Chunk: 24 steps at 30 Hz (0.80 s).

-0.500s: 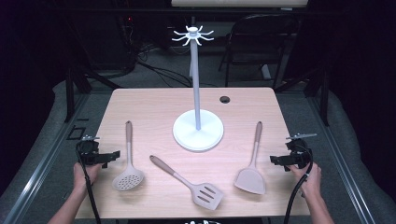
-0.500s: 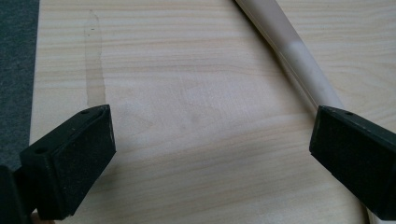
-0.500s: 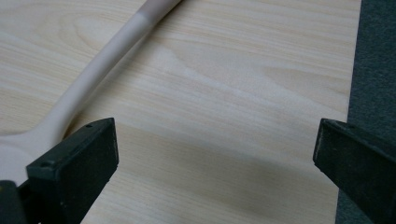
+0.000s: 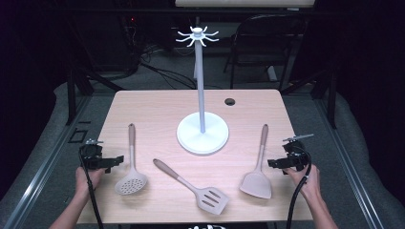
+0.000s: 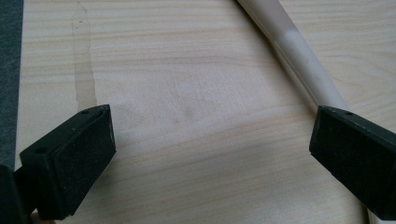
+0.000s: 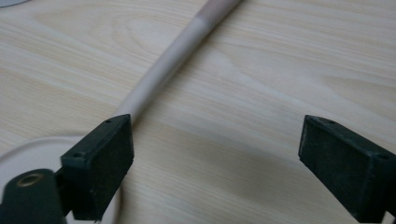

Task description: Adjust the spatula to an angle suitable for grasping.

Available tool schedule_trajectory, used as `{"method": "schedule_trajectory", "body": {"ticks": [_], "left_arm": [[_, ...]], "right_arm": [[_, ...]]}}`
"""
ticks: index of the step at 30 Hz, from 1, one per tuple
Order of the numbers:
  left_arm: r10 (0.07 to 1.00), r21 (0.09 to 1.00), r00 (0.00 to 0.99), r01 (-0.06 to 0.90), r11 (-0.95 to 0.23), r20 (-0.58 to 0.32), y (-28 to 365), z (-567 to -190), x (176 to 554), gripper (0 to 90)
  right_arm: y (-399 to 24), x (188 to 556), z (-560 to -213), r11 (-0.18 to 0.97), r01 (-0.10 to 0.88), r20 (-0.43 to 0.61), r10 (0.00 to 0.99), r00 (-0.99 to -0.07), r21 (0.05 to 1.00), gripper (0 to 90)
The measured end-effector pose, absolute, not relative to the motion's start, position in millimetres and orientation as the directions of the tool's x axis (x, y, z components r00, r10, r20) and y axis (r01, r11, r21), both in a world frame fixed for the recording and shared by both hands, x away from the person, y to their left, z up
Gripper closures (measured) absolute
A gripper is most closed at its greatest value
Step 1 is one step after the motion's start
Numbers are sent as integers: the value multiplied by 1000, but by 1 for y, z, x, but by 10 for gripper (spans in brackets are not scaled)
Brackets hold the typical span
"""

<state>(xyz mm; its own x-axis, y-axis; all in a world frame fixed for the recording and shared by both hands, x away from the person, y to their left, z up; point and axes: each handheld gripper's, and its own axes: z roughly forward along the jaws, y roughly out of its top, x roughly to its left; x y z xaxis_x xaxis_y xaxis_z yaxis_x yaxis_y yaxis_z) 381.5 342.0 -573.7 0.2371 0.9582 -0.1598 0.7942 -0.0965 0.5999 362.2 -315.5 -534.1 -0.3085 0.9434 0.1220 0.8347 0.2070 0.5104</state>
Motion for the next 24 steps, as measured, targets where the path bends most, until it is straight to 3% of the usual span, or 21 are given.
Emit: {"method": "schedule_trajectory", "body": {"ticks": [4, 10, 18, 24], "left_arm": [[957, 595, 245, 797, -107, -155, 340, -574, 382, 5], [957, 597, 247, 794, -112, -150, 339, -574, 382, 12], [953, 597, 260, 793, -121, -152, 336, -573, 382, 20], [952, 596, 266, 793, -125, -154, 336, -573, 382, 27]], "right_arm": [[-306, 365, -532, 168, 857, 182, 940, -288, 488, 180], [-291, 368, -535, 141, 870, 232, 932, -277, 472, 368], [-264, 378, -542, 177, 884, 157, 951, -267, 432, 572], [-263, 379, -544, 180, 891, 143, 955, -260, 417, 612]]}}
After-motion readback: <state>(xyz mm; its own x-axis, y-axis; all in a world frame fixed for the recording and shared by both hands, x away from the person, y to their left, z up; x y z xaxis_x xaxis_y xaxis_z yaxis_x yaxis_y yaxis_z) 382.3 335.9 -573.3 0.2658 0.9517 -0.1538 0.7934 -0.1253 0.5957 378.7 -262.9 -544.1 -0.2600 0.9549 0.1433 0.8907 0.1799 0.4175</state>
